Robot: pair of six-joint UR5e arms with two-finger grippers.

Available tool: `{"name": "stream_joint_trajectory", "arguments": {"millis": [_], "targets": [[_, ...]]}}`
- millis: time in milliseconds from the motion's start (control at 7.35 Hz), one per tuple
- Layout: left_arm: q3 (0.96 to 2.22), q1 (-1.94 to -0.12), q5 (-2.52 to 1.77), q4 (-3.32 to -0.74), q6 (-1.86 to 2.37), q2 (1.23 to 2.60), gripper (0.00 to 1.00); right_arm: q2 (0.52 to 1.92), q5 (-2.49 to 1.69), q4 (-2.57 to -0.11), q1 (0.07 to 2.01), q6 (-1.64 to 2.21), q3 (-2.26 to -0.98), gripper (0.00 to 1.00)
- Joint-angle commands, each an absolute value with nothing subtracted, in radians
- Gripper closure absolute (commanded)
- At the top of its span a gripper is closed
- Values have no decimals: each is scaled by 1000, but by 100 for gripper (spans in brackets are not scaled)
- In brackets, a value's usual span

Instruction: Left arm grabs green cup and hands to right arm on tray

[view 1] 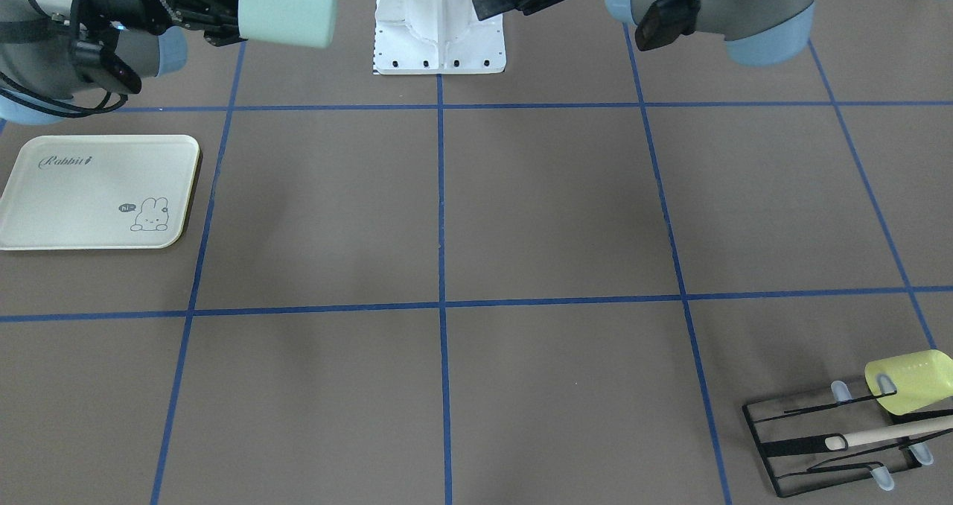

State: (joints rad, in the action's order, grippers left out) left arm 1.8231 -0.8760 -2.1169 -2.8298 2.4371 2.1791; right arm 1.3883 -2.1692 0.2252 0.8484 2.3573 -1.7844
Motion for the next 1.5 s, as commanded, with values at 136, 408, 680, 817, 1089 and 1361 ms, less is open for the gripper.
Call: {"name": "stream_joint_trajectory", "arguments": {"millis": [136,408,680,817,1089,1361], "targets": [[1857,-954,-2248,-2473,2057,2174,0,1549,-2383,-103,1018,2031,-1784,100],[1899,-982,-2253,-2228,1825,2171,0,1633,-2407,-248,1083,1746,-1784,100],[1945,-1003,-2250,-1977,1557,2161,0,1722,-2402,-429,1117,1382,-1787,100],[1957,-1011,-2244,-1863,1432,2151,0,1796,-2381,-474,1117,1207,-1787,100],[1957,-1017,-2218,-1745,1306,2151,0,1851,-2339,-636,1115,922,-1790,100],[1957,-1014,-2197,-1720,1296,2151,0,1842,-2330,-771,1102,835,-1792,100]]}}
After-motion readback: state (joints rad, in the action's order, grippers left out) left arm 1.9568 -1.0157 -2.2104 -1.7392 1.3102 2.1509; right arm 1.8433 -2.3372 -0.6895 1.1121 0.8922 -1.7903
